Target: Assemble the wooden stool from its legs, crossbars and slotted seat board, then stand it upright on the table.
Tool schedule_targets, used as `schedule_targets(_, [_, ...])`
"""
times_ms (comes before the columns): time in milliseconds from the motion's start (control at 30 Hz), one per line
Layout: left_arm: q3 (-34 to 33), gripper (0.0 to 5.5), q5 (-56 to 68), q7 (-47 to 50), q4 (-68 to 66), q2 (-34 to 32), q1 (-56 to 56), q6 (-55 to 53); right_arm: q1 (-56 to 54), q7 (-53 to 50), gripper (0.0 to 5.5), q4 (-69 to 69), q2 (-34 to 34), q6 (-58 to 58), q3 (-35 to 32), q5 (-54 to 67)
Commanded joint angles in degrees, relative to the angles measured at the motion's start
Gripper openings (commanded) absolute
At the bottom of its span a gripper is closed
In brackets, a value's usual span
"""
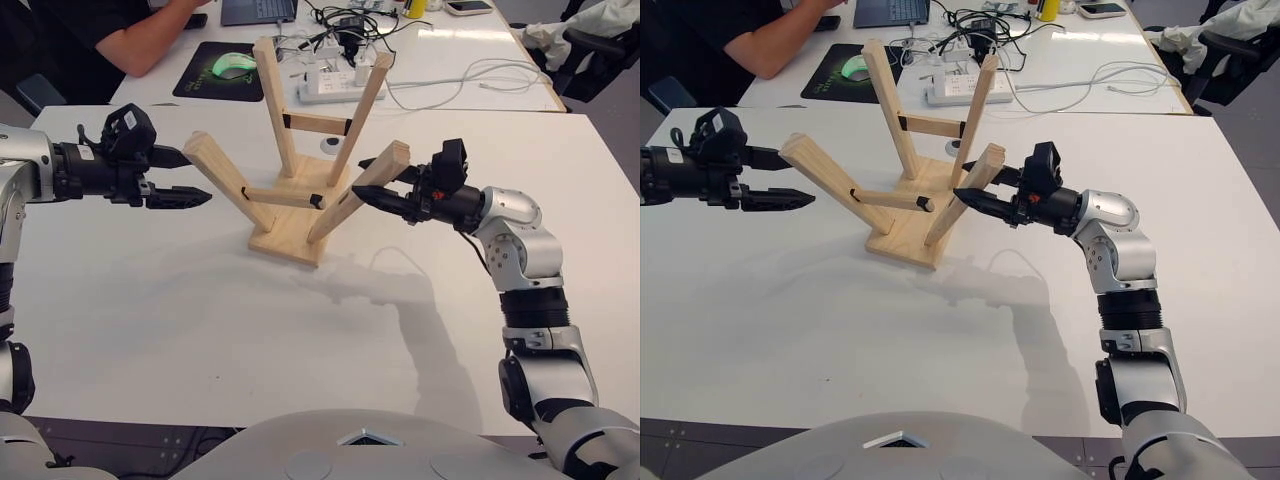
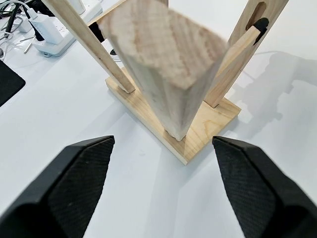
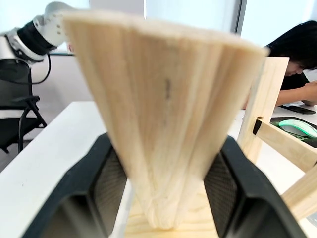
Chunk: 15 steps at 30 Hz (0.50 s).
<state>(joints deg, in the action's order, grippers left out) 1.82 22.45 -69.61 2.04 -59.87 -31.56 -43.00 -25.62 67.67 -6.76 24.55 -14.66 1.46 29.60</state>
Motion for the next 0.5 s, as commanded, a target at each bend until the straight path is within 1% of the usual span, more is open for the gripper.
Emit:
schedule_targets(33, [-1.6, 3.68, 0.6, 1.1, 1.6, -0.3, 1.8, -0.8, 1.1, -3.8, 2.07, 3.2, 2.6, -8.1, 4.9, -4.3])
schedule_targets(267, [-3.8, 3.68, 1.7, 3.0, 4.0, -0.1, 5.0, -1.9, -3.3, -9.9, 2.07, 12.7, 4.9, -21.1, 8.5, -2.6])
schedule_targets(500, [-4.9, 3.68, 2.6, 4.8, 5.5, 0.2, 6.8, -2.4, -5.2, -13.2, 2.07, 16.6, 5.9, -27.8, 9.5, -2.3])
